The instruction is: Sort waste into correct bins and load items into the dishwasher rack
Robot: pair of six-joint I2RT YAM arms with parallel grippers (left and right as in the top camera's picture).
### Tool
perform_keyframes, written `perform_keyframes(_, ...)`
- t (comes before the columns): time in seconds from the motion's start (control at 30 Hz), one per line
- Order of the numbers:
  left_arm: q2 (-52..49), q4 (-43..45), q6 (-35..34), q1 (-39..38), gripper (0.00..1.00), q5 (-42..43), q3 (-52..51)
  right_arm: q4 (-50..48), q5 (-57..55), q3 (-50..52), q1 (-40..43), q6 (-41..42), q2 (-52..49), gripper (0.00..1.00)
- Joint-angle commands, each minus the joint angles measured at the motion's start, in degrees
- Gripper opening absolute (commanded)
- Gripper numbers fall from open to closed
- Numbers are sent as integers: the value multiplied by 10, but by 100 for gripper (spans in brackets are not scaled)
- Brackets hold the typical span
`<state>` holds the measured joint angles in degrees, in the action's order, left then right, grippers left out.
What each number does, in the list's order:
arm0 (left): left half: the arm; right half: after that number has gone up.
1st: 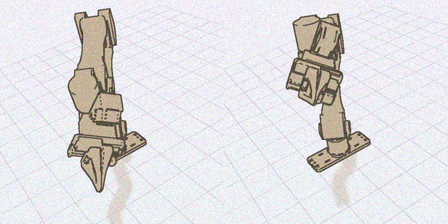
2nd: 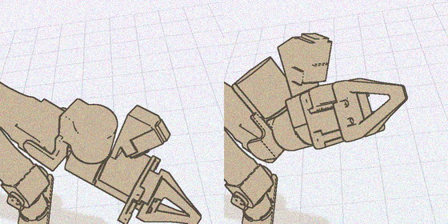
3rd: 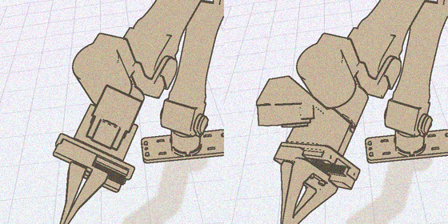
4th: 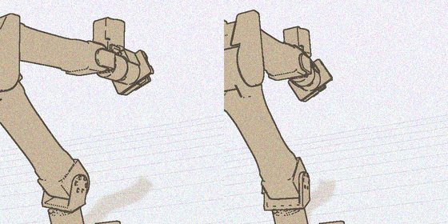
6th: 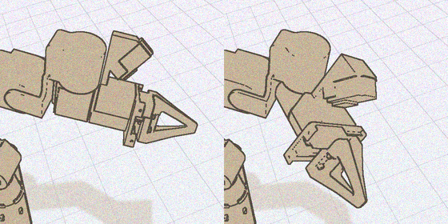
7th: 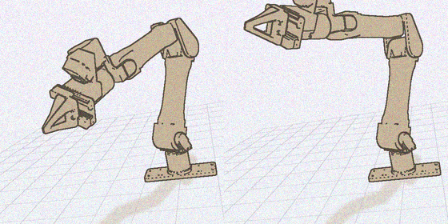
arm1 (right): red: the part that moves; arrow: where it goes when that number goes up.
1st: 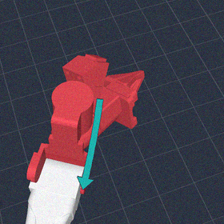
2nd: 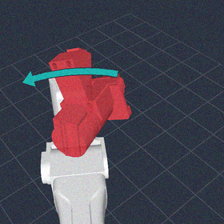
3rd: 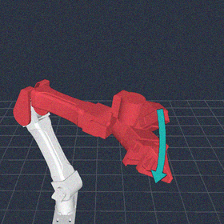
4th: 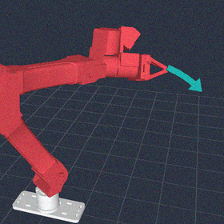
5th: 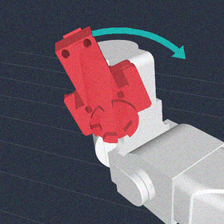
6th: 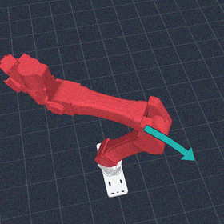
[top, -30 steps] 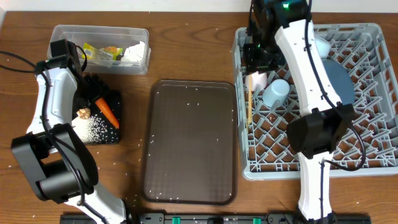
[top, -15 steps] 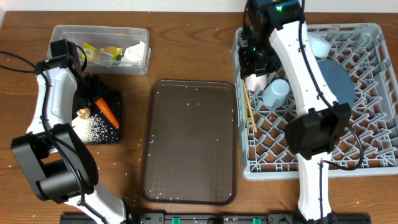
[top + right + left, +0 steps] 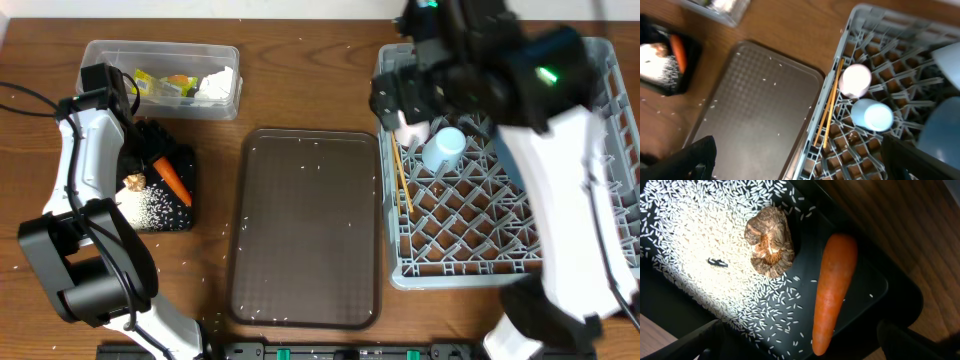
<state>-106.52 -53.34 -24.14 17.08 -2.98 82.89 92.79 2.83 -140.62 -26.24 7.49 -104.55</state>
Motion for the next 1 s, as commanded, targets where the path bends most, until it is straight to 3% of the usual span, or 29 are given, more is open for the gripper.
perform_keyframes(0.0, -7, -1, -1, -1, 98, -1, -3, 41, -35, 0, -12, -32, 21, 99)
perform_keyframes(0.23, -7, -1, -1, -1, 98, -1, -3, 45, -101, 1, 19, -54, 83, 99)
perform_keyframes(0.6, -7, -1, -1, -1, 98, -1, -3, 33, -86, 38, 182, -54, 158, 99)
perform_keyframes(0.77, -7, -1, -1, -1, 98, -1, -3, -109, -67, 220, 239, -64, 274, 99)
perform_keyframes(0.97, -7, -1, -1, -1, 98, -1, -3, -414, -56, 584, 283, -102, 459, 99)
